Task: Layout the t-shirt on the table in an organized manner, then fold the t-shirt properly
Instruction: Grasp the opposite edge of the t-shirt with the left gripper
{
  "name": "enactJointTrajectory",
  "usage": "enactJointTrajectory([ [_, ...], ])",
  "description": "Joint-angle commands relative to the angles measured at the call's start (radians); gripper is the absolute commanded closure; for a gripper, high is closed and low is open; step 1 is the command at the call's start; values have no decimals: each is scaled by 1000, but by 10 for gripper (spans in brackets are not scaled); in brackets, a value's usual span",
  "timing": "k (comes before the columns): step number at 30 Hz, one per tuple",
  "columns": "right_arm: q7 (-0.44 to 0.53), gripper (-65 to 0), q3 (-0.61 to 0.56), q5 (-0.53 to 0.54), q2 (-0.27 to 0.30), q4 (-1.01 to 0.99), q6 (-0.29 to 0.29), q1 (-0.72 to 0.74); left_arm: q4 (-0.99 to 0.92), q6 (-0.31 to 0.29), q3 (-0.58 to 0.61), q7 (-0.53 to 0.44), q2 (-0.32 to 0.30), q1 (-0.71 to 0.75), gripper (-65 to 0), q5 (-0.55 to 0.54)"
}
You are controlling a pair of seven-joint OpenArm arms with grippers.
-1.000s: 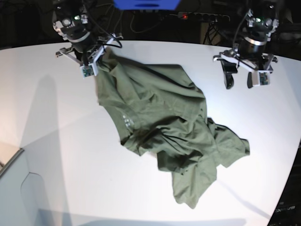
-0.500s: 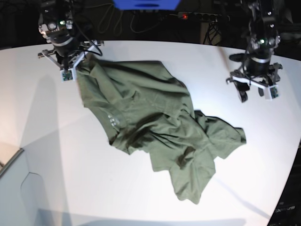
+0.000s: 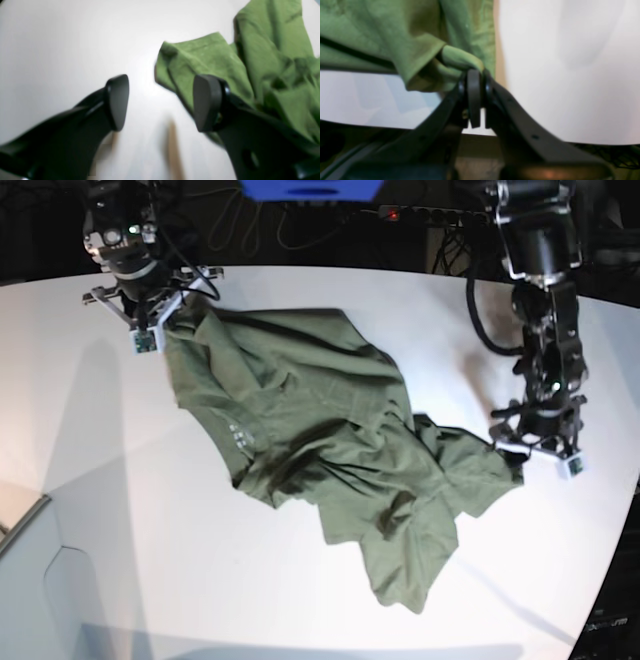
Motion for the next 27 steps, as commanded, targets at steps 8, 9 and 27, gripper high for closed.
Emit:
enactJointTrajectory([
  [8,16,0,3,-3,0,-27,1,-3,-318,-2,5,-26,-36,-272,-389,-5],
  [9,16,0,3,-3,0,-34,1,-3,-343,-2,5,-26,-36,-290,-389,-5],
  [27,16,0,4,-2,0,-48,1,20,-533,-2,2,-134,-38,-348,0,-7],
])
